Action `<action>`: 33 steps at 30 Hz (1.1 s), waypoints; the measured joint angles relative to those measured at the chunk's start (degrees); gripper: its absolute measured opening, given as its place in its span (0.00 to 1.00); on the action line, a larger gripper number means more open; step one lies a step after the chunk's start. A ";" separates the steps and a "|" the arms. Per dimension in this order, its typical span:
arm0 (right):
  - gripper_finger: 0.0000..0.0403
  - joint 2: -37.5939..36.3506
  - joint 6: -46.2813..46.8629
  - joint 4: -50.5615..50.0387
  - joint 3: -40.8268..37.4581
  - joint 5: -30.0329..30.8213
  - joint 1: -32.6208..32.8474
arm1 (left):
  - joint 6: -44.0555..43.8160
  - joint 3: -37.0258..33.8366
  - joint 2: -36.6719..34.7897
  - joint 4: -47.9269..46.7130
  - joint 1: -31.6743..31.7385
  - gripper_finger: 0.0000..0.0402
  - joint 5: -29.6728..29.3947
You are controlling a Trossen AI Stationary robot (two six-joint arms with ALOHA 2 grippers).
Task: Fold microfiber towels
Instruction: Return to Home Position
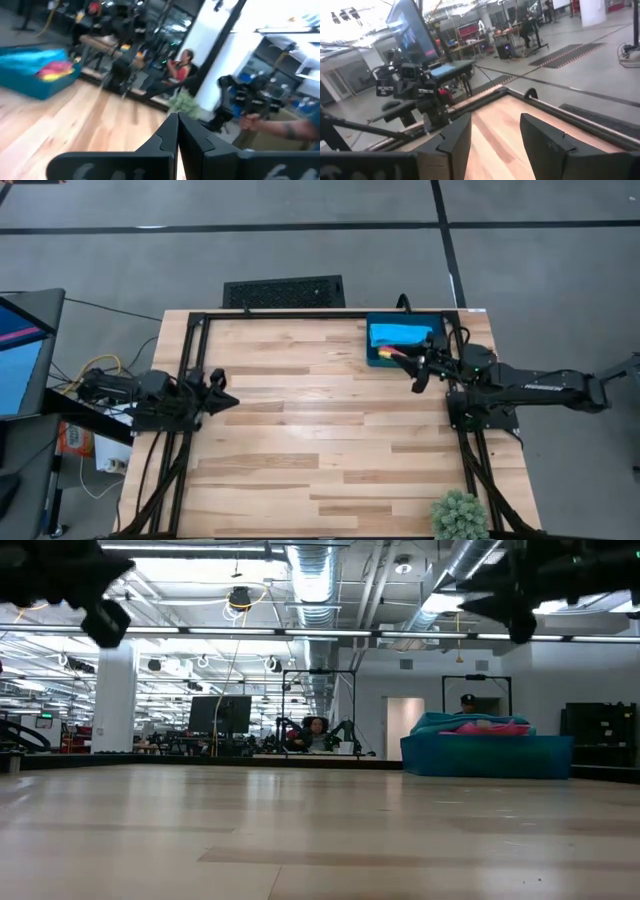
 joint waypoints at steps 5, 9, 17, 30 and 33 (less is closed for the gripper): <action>0.48 -2.97 0.08 7.16 -7.77 2.49 2.79 | -0.02 -4.02 -0.87 3.81 -0.03 0.00 -2.13; 0.48 -5.96 0.34 14.74 -14.94 6.17 5.77 | -0.32 -7.89 -0.73 7.26 -0.01 0.00 -2.32; 0.48 -10.33 -0.51 14.02 -20.44 7.53 9.54 | 0.32 -8.26 -0.77 3.59 -0.01 0.00 -1.72; 0.48 -10.23 0.92 10.53 -20.44 10.50 10.27 | 4.03 -8.31 -0.62 2.83 -0.01 0.00 2.36; 0.48 -10.22 0.93 10.08 -20.46 10.50 10.28 | 0.47 -8.33 -0.62 2.75 -0.04 0.00 2.79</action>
